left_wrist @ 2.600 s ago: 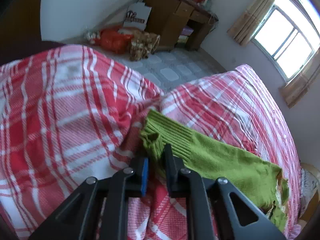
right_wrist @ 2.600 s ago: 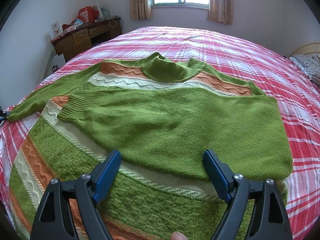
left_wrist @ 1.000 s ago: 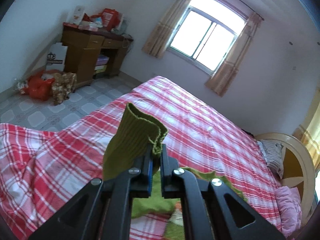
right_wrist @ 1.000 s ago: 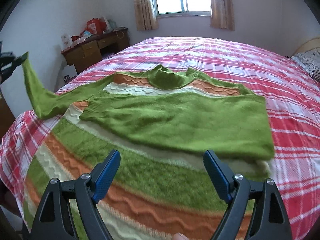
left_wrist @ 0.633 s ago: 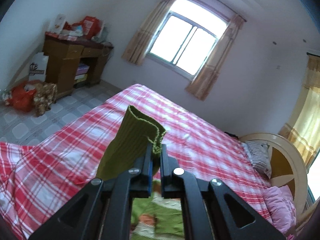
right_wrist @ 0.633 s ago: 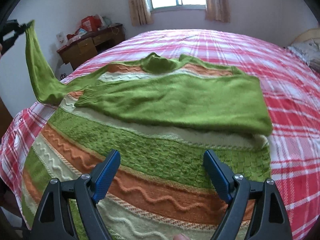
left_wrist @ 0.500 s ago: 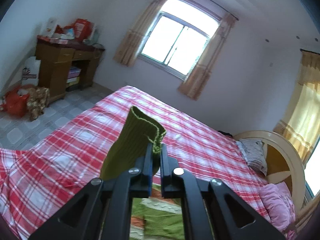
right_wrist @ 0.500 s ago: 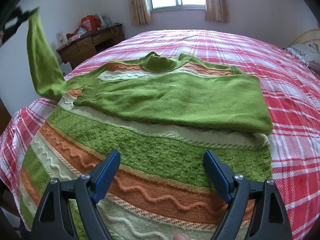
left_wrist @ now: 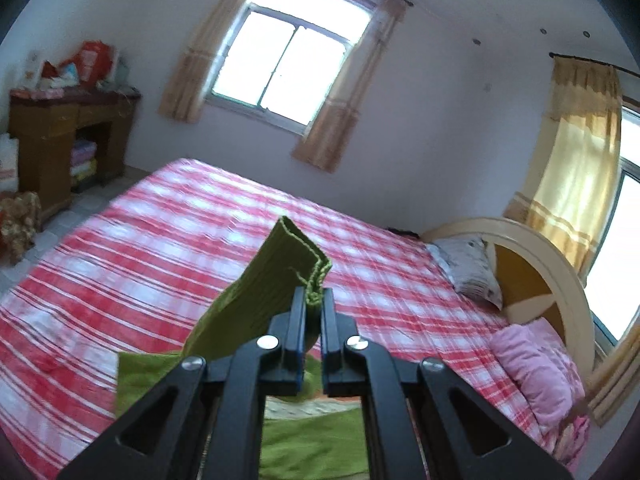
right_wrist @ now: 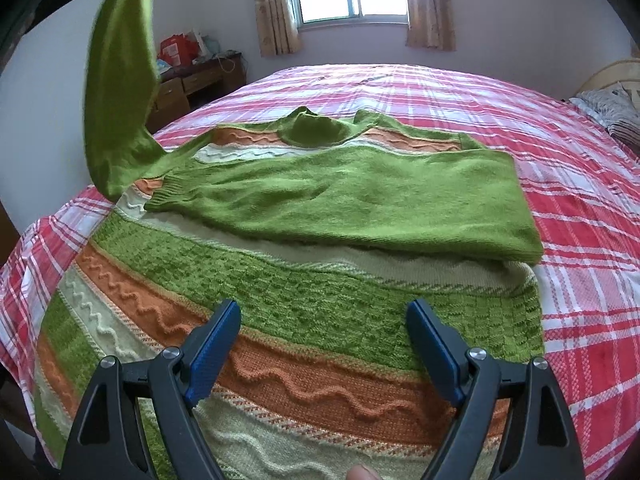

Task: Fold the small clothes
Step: 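Lift the sleeve with the left gripper and fold it over the sweater body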

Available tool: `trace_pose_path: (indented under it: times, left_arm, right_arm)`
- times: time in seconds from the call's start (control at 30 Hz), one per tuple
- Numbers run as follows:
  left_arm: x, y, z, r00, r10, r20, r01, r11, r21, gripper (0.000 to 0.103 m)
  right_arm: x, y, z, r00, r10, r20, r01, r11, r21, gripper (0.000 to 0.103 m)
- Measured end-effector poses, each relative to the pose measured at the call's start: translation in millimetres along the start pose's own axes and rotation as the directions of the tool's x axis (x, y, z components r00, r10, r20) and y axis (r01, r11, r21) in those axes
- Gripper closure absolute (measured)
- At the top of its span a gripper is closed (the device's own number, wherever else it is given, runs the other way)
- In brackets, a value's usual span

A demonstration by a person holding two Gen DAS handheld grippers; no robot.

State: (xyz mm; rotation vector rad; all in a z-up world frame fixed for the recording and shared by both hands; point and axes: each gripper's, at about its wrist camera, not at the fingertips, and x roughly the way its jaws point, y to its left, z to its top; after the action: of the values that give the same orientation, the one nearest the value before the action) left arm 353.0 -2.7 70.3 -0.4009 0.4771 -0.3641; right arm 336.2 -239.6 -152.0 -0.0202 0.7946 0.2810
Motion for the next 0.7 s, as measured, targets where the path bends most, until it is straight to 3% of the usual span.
trace_pose_path:
  times: [0.13, 0.3, 0.47, 0.53, 0.63, 0.67, 0.7]
  left_arm:
    - [35.0, -24.7, -25.7, 0.997, -0.042, -0.067, 0.042, 0.999, -0.005, 0.098]
    - [82.6, -39.8, -74.3, 0.986, -0.03, -0.162, 0.032, 0.999, 0.006, 0.098]
    - [127.8, -46.5, -119.8, 0.954, -0.024, -0.298, 0.035, 0.999, 0.029, 0.098]
    - [141.7, -55.3, -134.9, 0.935, -0.013, -0.356, 0.043, 0.996, 0.079, 0.098]
    - [148.1, -65.9, -151.5, 0.892, -0.009, -0.451, 0.07, 0.991, 0.118, 0.081]
    - [145.6, -66.7, -153.2, 0.887, -0.005, -0.461, 0.074, 0.988, 0.132, 0.071]
    - [136.6, -65.9, -154.1, 0.893, 0.008, -0.45, 0.073, 0.984, 0.163, 0.065]
  right_arm:
    - [-3.6, -3.3, -2.0, 1.0, -0.001, 0.021, 0.0, 1.0, 0.018, 0.017]
    - [-5.8, -5.6, -2.5, 0.999, 0.004, 0.036, -0.005, 0.999, 0.034, 0.017]
    - [-6.6, -5.1, -2.6, 0.999, 0.006, 0.043, -0.007, 0.999, 0.033, 0.017]
    - [-5.7, -5.4, -2.6, 0.999, 0.005, 0.044, -0.006, 1.0, 0.03, 0.017]
    - [-5.7, -3.7, -3.3, 0.999, 0.002, 0.044, -0.003, 1.0, 0.025, 0.017]
    - [-5.7, -4.0, -3.4, 0.999, 0.002, 0.045, -0.003, 1.0, 0.025, 0.017]
    - [-6.0, -4.3, -3.8, 0.999, 0.003, 0.046, -0.004, 1.0, 0.026, 0.017]
